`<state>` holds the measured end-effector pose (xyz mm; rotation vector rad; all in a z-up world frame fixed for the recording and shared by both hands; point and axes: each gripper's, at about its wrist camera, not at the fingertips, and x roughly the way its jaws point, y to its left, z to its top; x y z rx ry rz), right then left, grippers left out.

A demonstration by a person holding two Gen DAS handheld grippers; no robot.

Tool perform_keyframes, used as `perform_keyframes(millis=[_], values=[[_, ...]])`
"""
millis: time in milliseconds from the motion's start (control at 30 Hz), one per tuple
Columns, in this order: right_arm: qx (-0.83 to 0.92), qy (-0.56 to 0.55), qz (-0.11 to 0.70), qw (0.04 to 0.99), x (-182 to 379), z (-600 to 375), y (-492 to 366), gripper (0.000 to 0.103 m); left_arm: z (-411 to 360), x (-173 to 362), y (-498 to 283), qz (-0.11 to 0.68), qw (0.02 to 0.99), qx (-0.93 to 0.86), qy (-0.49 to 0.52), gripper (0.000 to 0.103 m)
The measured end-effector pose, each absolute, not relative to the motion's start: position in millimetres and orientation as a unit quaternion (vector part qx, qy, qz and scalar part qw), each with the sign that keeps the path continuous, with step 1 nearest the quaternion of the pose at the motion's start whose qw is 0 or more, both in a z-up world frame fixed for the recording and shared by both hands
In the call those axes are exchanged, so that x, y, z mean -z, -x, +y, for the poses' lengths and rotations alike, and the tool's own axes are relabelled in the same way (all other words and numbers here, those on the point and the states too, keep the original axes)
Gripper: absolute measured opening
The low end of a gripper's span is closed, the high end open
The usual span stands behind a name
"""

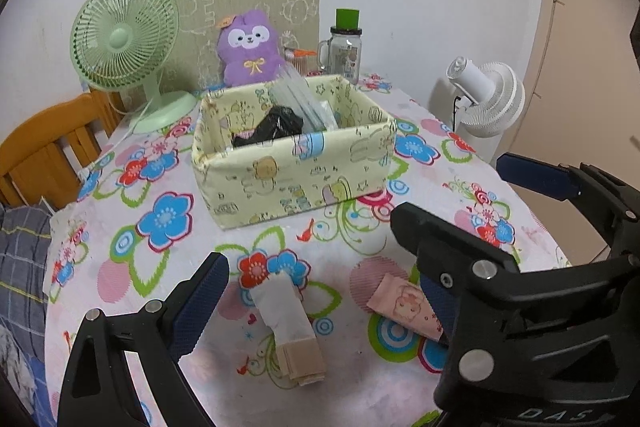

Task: Organize soft objects
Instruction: 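Open both grippers and withdraw them from the box toward the table, then grasp the white tissue roll with the left gripper while the right gripper grasps the pink wipe pack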

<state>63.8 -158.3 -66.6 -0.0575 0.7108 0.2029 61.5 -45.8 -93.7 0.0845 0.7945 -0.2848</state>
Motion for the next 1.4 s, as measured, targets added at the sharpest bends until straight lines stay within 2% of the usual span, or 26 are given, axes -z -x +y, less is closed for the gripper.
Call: perform_keyframes(millis=[400,900,1400], values=[[-0.1,0.033,0.351,0.93,94.1,-159.8,-53.7,0.093,-46.0,123.5,-56.5,0.408,0.902,0.132,-0.052,0.097],[-0.105,0.038,0.397,0.911,147.3,-167.9,-56.4,0.092,-46.4,172.9,-56.2,0.45,0.885,0.101,-0.067,0.094],[-0.12,0.032,0.441,0.889,174.0,-173.9,-62.8,0.072,-54.0,181.8,-51.9,0.456,0.878,0.112,-0.086,0.094]])
